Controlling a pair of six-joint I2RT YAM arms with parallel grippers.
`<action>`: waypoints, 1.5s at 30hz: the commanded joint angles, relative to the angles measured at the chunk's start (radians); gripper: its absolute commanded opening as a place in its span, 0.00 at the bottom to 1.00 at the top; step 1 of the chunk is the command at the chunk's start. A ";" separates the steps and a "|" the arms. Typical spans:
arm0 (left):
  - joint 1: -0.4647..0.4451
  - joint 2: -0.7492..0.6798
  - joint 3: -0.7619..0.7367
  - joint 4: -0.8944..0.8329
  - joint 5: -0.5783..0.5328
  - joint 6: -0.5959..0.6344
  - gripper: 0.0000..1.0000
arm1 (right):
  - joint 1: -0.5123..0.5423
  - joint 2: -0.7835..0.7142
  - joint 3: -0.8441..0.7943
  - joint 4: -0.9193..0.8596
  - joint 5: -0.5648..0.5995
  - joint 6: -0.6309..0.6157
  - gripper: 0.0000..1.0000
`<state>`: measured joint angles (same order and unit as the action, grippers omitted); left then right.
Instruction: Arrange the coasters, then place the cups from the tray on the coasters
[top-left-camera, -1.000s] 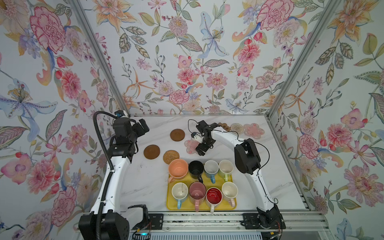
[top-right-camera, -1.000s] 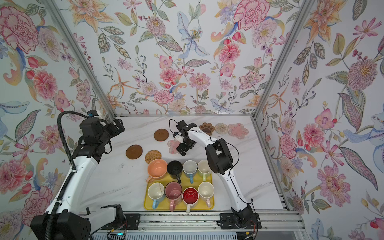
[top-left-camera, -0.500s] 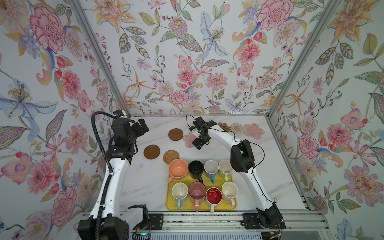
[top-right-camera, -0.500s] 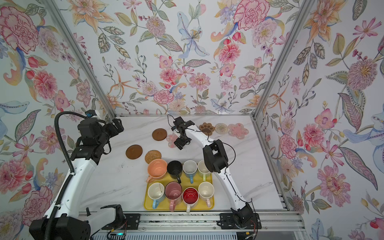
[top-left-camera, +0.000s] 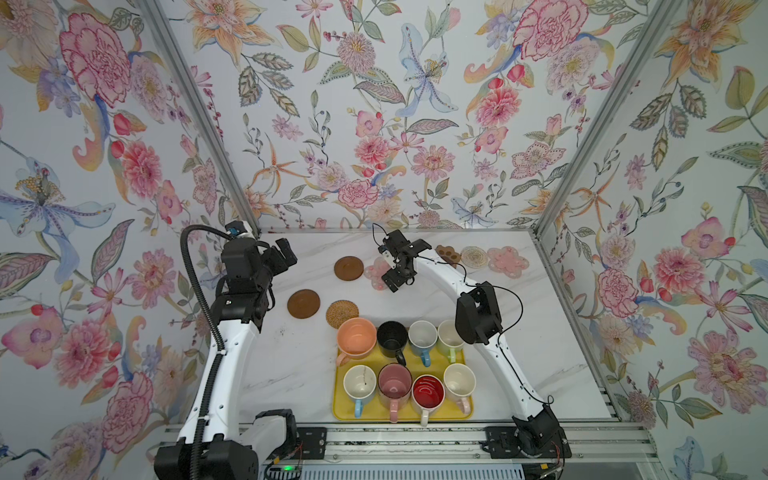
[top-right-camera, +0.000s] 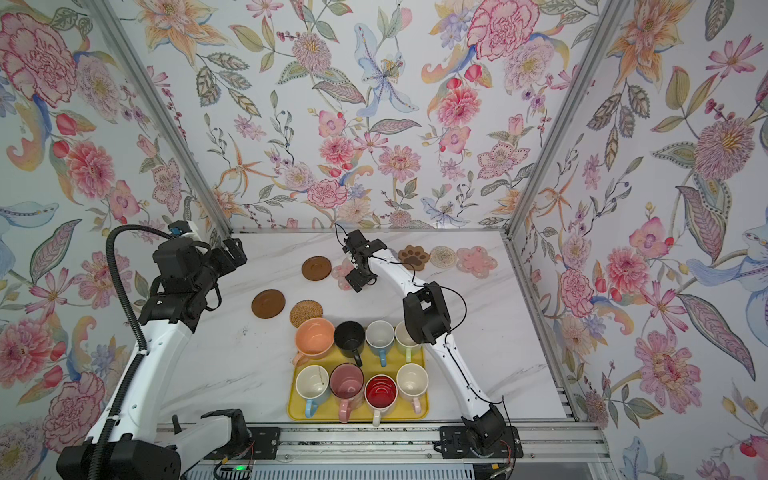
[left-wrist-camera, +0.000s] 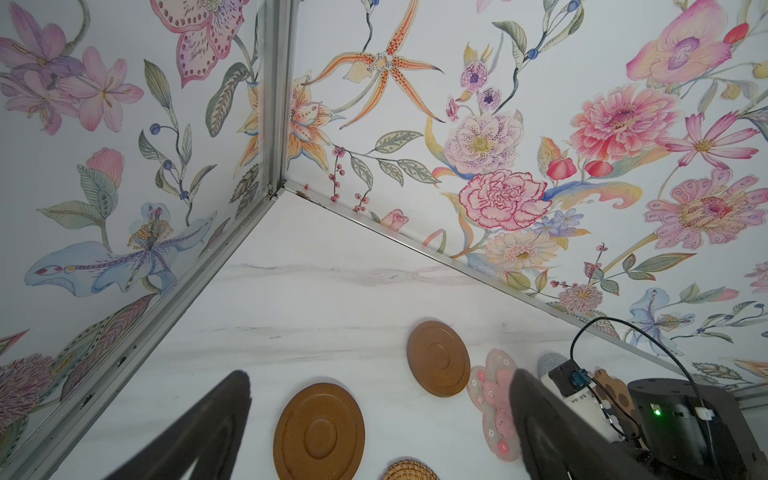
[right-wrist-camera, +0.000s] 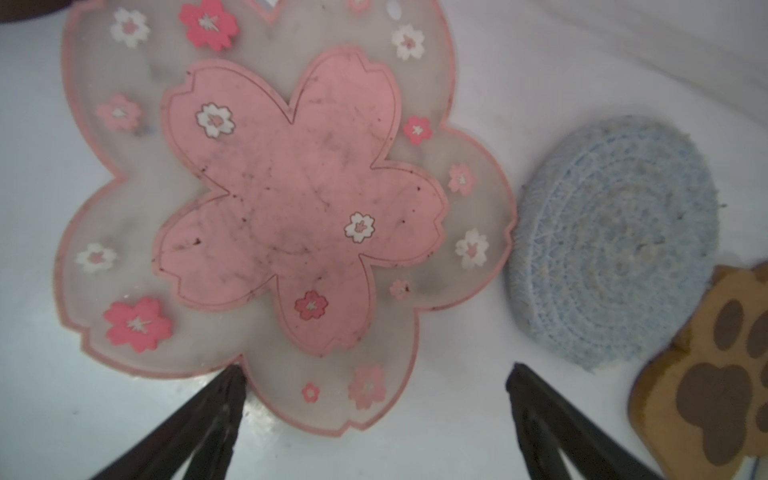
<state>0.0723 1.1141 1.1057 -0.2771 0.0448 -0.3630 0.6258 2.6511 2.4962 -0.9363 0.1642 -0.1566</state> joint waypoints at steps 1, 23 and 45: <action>0.009 -0.022 -0.018 -0.012 0.001 0.012 0.99 | -0.016 0.066 0.025 -0.018 0.033 0.049 0.99; 0.008 -0.080 -0.083 0.002 0.007 -0.001 0.99 | -0.070 -0.121 0.004 0.133 -0.125 0.282 0.99; 0.009 -0.089 -0.179 0.021 -0.006 -0.024 0.99 | -0.204 -0.010 0.081 0.202 -0.167 0.397 0.55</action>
<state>0.0723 1.0424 0.9485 -0.2668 0.0471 -0.3794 0.4255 2.6133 2.5519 -0.7681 0.0097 0.2405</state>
